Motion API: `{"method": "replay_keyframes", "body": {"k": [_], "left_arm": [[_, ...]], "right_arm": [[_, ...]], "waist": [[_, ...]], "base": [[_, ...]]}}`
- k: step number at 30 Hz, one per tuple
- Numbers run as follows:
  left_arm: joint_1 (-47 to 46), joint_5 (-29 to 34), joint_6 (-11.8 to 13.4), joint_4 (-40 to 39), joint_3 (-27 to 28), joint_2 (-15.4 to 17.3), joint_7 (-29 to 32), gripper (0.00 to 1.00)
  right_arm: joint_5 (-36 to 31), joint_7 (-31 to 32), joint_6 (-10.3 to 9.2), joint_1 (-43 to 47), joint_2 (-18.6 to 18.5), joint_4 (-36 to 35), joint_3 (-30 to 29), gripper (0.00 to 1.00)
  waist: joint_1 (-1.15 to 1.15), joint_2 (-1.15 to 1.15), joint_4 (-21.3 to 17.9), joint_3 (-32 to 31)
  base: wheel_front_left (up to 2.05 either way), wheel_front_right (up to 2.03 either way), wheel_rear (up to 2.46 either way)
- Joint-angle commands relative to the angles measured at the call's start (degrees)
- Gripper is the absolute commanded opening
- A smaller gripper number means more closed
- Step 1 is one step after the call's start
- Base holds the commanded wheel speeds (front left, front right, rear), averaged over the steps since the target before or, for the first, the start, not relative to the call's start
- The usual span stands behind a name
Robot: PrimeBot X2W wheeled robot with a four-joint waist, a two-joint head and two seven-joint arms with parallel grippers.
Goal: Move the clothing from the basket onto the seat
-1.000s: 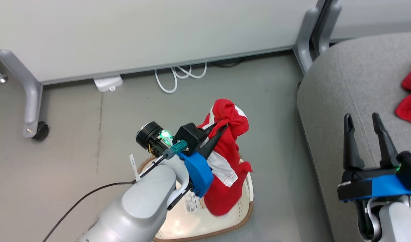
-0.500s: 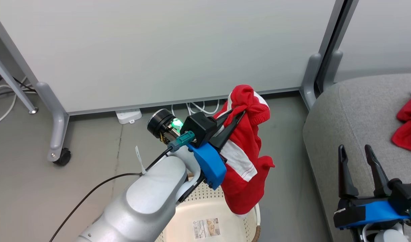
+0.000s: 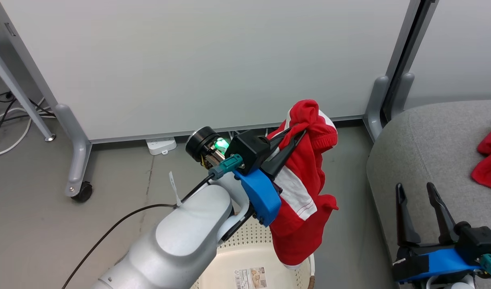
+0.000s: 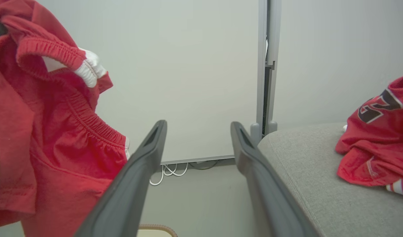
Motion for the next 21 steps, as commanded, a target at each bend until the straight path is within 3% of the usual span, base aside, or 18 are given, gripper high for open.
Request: {"method": "replay_keyframes", "body": {"k": [1,11,21], "left_arm": [[-0.46,-0.28,0.30,-0.25,0.03,0.16,0.01,0.00],[-0.52,-0.71,0.84,-0.54,0.06,0.74,-0.35,0.00],[-1.44,-0.79,1.02,-0.33,-0.12,0.72,-0.67,0.00]], "right_arm": [[-0.29,0.00,-0.02,0.49,-0.23,-0.03,0.31,1.00],[0.22,0.00,-0.02,-0.73,-1.41,-1.19,5.17,1.00],[0.96,0.00,-0.02,-2.48,-3.40,-2.20,15.34,1.00]], "waist": [[0.00,0.00,0.03,0.07],[0.00,0.00,0.11,1.01],[0.00,0.00,0.22,2.66]], "base": [[0.00,0.00,0.00],[0.00,0.00,0.00],[0.00,0.00,0.00]]}}
